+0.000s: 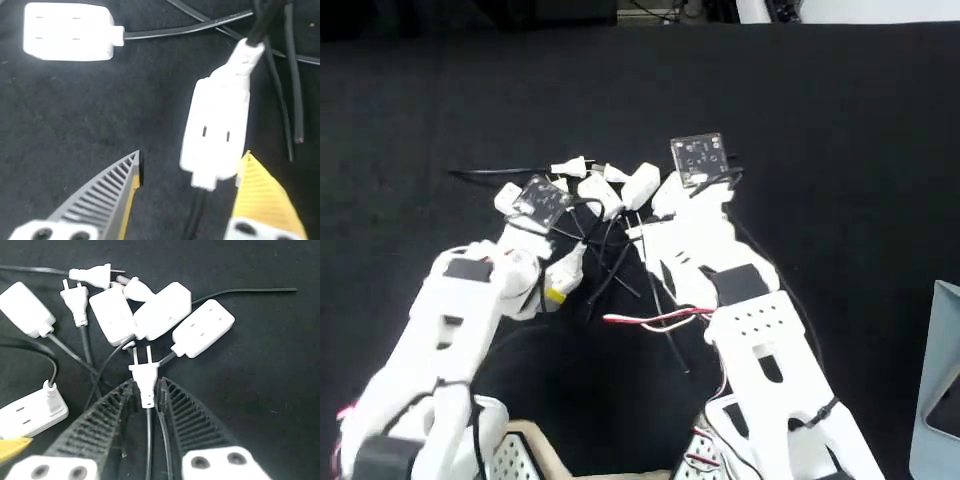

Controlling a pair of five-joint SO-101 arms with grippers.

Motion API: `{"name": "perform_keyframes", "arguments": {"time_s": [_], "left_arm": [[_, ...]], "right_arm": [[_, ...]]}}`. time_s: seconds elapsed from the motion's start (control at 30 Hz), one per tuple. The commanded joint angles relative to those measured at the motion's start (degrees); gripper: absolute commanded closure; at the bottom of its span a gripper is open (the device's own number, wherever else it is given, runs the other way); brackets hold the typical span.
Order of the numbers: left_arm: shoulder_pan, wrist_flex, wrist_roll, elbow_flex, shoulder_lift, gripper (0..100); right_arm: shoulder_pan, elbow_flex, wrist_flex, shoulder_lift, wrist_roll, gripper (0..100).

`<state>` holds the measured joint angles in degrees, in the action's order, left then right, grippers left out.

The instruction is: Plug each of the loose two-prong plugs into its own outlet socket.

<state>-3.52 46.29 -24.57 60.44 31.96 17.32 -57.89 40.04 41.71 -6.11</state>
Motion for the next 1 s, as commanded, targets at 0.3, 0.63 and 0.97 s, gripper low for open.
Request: {"name": "perform_keyframes", "arguments": {"time_s": [0.3, 0.63, 0.97], "left_arm": [[-4.3, -9.9, -0.4, -6.3, -13.0, 85], [-1.2, -8.3, -0.2, -12.4, -13.0, 93], [2.9, -2.5, -0.3, -33.1, -15.3, 93]], "right_arm": [[-1.5, 0.4, -1.1, 1.5, -0.6, 92.7], [-1.6, 0.4, -0.9, 1.7, -0.6, 92.7], [-5.2, 0.9, -1.1, 1.7, -0.6, 92.7]]}}
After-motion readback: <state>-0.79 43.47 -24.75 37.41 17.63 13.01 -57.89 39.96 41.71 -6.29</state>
